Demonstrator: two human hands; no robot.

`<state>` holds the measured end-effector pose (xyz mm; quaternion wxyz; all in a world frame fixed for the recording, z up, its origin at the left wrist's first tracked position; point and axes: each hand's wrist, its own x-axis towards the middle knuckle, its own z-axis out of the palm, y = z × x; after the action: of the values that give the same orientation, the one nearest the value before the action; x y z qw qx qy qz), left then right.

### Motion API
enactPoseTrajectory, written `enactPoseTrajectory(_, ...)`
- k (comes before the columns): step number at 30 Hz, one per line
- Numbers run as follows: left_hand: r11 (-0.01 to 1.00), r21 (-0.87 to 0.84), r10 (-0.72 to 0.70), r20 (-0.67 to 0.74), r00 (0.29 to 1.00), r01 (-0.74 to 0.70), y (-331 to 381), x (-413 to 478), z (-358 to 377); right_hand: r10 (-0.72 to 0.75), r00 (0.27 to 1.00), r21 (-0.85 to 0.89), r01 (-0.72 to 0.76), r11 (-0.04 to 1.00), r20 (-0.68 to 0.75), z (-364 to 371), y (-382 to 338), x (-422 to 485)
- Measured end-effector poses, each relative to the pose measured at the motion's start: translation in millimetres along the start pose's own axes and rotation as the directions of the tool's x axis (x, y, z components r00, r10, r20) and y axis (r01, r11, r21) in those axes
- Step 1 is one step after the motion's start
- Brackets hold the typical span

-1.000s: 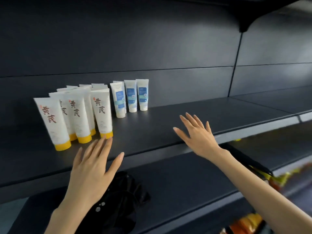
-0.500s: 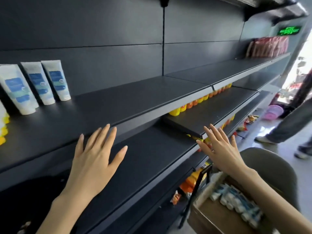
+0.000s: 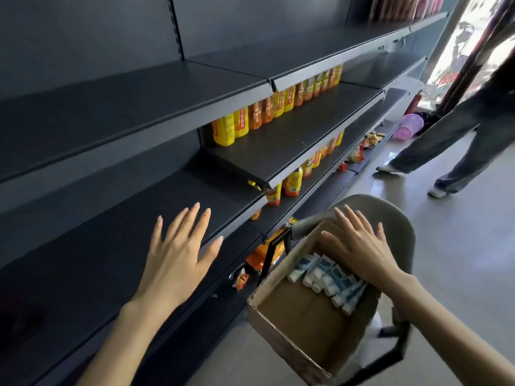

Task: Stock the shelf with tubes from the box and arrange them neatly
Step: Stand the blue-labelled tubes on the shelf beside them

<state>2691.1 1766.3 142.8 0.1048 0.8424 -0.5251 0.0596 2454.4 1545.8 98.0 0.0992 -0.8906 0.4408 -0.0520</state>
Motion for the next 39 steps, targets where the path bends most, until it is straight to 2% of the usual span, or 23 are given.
enactPoseTrajectory(4, 0.999, -0.014, -0.042, 0.093, 0.995, 0.044, 20.1, 13.2, 33.1, 0.049, 0.999, 0.038, -0.050, 0.998, 0.020, 21.9, 35.8, 0.8)
enactPoseTrajectory(7, 0.999, -0.019, -0.043, 0.178, 0.983, 0.047, 30.8, 26.6, 60.3, 0.139, 0.985, 0.057, -0.145, 0.988, 0.099, 48.3, 60.8, -4.6)
enactPoseTrajectory(10, 1.000, -0.009, -0.009, 0.282, 0.959, 0.012, 39.7, 43.9, 88.3, 0.253, 0.941, 0.035, -0.267, 0.963, 0.225, 77.0, 83.8, -14.0)
enactPoseTrajectory(15, 0.997, -0.036, 0.077, 0.414, 0.907, -0.068, 48.2, 79.5, 138.5, 0.381, 0.865, 0.024, -0.411, 0.911, 0.327, 119.1, 102.0, -25.1)
enactPoseTrajectory(23, 0.971, -0.085, 0.236, 0.505, 0.830, -0.224, 54.8, 123.3, 214.4, 0.472, 0.815, 0.044, -0.514, 0.857, 0.335, 175.5, 89.4, -10.7)
enactPoseTrajectory(28, 0.959, -0.128, 0.278, 0.594, 0.755, -0.253, 53.5, 132.5, 253.2, 0.510, 0.773, 0.131, -0.590, 0.797, 0.377, 209.1, 81.6, -0.8)
enactPoseTrajectory(31, 0.957, -0.137, 0.285, 0.618, 0.732, -0.257, 52.0, 139.6, 271.7, 0.533, 0.747, 0.186, -0.635, 0.750, 0.397, 229.7, 83.6, 4.5)
enactPoseTrajectory(33, 0.955, -0.146, 0.292, 0.627, 0.723, -0.259, 52.8, 147.5, 284.8, 0.551, 0.726, 0.287, -0.677, 0.678, 0.411, 243.7, 88.0, 12.8)
enactPoseTrajectory(36, 0.955, -0.171, 0.295, 0.636, 0.713, -0.243, 59.2, 160.8, 304.2, 0.591, 0.656, 0.502, -0.749, 0.433, 0.469, 266.8, 98.4, 31.6)
enactPoseTrajectory(39, 0.955, -0.197, 0.295, 0.631, 0.717, -0.220, 68.4, 173.0, 321.5, 0.643, 0.565, 0.559, -0.792, 0.247, 0.517, 294.5, 111.3, 53.3)
